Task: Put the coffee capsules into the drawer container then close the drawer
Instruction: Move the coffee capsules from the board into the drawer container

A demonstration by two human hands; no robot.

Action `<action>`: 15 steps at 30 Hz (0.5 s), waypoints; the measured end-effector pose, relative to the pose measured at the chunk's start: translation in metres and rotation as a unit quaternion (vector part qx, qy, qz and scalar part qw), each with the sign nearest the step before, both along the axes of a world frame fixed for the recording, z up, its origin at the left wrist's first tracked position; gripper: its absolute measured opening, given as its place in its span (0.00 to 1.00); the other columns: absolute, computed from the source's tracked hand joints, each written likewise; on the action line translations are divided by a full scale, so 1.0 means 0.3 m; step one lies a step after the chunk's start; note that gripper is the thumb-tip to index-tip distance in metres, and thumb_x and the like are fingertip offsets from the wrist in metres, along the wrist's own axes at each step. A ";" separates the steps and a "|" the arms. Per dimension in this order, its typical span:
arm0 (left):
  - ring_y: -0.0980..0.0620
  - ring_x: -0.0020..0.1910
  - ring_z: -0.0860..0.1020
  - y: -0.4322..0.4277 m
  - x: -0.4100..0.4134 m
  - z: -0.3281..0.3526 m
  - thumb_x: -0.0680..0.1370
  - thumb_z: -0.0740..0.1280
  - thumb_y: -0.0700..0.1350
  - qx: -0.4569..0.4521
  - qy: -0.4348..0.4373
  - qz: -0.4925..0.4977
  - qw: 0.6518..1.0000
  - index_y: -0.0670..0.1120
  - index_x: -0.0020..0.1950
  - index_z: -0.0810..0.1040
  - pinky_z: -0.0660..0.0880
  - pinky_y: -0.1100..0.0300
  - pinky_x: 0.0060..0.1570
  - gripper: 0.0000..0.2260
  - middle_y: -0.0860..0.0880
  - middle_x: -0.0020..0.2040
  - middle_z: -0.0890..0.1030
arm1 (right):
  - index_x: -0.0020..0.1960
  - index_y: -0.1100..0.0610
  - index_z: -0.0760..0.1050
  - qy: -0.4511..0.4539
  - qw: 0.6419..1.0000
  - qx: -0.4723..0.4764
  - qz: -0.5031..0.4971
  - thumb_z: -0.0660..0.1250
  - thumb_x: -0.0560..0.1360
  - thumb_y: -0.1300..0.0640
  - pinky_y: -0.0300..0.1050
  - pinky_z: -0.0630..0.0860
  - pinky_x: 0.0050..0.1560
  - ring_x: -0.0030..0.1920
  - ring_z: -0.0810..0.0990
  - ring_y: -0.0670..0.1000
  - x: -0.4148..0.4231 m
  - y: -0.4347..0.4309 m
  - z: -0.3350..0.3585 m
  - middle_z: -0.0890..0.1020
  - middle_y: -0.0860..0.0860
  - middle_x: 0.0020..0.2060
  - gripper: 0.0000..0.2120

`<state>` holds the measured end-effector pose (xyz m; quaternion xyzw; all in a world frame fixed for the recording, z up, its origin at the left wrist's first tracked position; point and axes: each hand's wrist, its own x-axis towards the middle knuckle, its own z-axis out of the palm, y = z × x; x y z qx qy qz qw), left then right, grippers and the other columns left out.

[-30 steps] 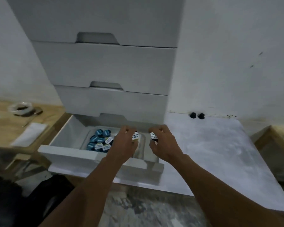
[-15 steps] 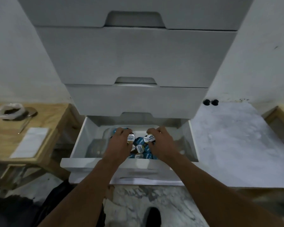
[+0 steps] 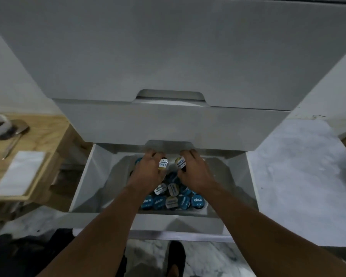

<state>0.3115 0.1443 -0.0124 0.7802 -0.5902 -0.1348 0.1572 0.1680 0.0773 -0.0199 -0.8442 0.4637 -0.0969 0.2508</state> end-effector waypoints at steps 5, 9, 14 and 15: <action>0.47 0.57 0.75 -0.036 0.035 -0.038 0.72 0.69 0.43 -0.011 -0.006 -0.012 1.000 0.47 0.63 0.75 0.73 0.54 0.55 0.19 0.47 0.60 0.77 | 0.64 0.60 0.71 0.005 1.000 -0.013 0.002 0.68 0.71 0.61 0.46 0.71 0.61 0.59 0.75 0.57 0.013 -0.024 -0.026 0.74 0.57 0.61 0.22; 0.44 0.59 0.73 -0.047 0.048 -0.067 0.71 0.71 0.42 -0.011 -0.004 -0.018 1.000 0.46 0.62 0.76 0.75 0.50 0.56 0.19 0.45 0.59 0.76 | 0.61 0.62 0.74 -0.001 1.000 -0.026 0.004 0.68 0.69 0.62 0.48 0.74 0.60 0.57 0.76 0.58 0.032 -0.030 -0.049 0.77 0.59 0.56 0.20; 0.45 0.59 0.74 -0.065 0.054 -0.083 0.72 0.69 0.43 -0.009 0.002 -0.037 0.999 0.47 0.63 0.76 0.76 0.48 0.55 0.19 0.45 0.59 0.76 | 0.57 0.61 0.76 -0.008 1.000 -0.022 -0.012 0.67 0.66 0.63 0.50 0.76 0.57 0.54 0.77 0.59 0.046 -0.041 -0.075 0.79 0.59 0.52 0.19; 0.45 0.59 0.74 -0.066 0.057 -0.085 0.72 0.69 0.43 -0.006 0.004 -0.038 0.999 0.47 0.63 0.76 0.76 0.48 0.54 0.19 0.45 0.59 0.76 | 0.57 0.61 0.76 -0.009 1.000 -0.023 -0.016 0.68 0.66 0.63 0.49 0.75 0.57 0.55 0.77 0.59 0.046 -0.042 -0.076 0.79 0.58 0.52 0.19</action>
